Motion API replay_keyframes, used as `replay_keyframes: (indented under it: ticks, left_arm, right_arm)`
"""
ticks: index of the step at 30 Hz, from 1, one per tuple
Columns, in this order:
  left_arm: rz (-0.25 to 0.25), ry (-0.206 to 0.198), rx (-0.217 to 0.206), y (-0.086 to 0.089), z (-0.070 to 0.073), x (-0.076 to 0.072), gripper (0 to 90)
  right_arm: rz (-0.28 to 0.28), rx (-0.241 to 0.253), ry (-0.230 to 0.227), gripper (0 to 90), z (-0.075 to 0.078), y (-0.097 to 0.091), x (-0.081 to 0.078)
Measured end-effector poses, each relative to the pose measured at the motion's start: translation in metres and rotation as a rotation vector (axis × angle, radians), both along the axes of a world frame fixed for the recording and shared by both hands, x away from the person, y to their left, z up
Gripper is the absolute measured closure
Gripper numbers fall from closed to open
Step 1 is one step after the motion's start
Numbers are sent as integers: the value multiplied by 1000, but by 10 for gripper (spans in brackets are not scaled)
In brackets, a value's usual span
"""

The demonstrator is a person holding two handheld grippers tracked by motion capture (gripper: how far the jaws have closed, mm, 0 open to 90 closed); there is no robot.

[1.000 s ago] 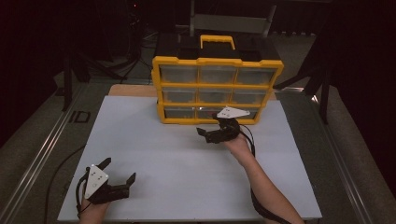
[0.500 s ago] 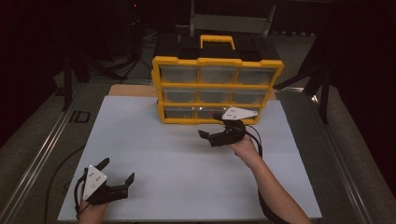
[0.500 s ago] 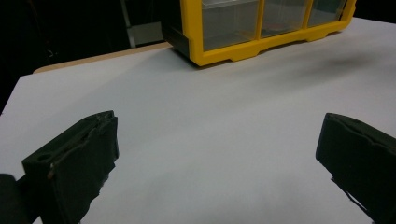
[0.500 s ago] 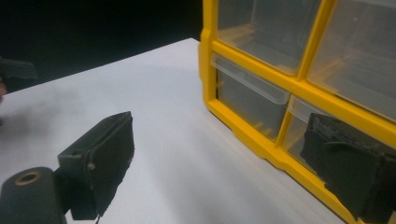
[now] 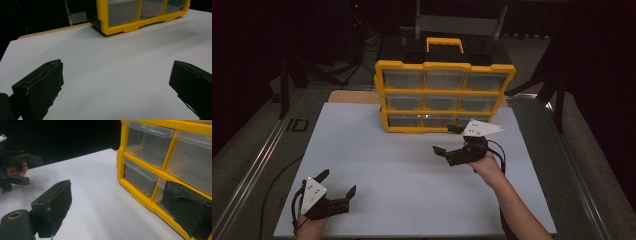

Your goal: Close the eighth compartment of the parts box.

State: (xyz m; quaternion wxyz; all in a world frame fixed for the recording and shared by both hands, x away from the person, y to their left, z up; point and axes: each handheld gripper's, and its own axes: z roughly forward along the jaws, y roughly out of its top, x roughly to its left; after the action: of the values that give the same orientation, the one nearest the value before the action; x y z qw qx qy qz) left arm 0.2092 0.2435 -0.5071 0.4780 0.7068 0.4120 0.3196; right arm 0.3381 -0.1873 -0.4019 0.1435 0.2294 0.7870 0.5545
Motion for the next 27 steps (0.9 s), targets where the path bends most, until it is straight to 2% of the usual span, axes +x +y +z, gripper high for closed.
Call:
replay_keyframes:
  ticks: [13,15,18,27]
  left_arm:
    - [-2,-1,1,0,0,0,3]
    - [-2,-2,1,0,0,0,3]
    - [0,-4,-2,0,0,0,3]
    - [-4,-2,1,-1,0,0,3]
  right_arm:
    - [-2,8,-48,91,6,-28,-22]
    - [3,13,-80,91,6,-33,-25]
    - [5,16,-97,91,4,-40,-30]
    - [-33,17,-92,91,-7,-63,-43]
